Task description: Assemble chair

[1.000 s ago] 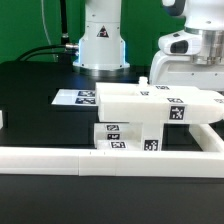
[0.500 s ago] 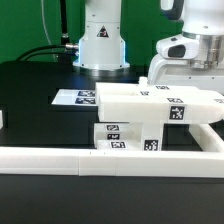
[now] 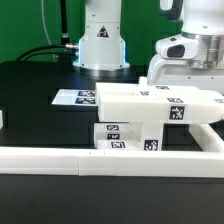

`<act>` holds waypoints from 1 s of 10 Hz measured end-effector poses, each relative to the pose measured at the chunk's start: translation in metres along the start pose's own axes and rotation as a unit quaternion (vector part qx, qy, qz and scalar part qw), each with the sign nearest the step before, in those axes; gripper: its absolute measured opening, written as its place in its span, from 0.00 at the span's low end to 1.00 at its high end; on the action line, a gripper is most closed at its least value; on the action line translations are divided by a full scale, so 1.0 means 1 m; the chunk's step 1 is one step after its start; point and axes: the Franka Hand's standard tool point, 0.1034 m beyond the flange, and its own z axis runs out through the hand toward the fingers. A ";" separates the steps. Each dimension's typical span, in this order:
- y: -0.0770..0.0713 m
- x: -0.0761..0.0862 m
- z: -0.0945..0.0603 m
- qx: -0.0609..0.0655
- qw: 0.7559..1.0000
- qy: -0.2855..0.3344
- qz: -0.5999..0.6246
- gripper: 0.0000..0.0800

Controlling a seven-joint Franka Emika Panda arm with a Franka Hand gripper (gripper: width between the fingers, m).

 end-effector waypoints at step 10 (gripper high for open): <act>0.049 0.048 -0.096 0.025 0.999 0.005 -0.044 0.35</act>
Offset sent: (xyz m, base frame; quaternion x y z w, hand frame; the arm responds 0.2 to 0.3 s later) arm 0.0035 -0.0149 0.0294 0.0123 -0.0102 -0.0361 0.9992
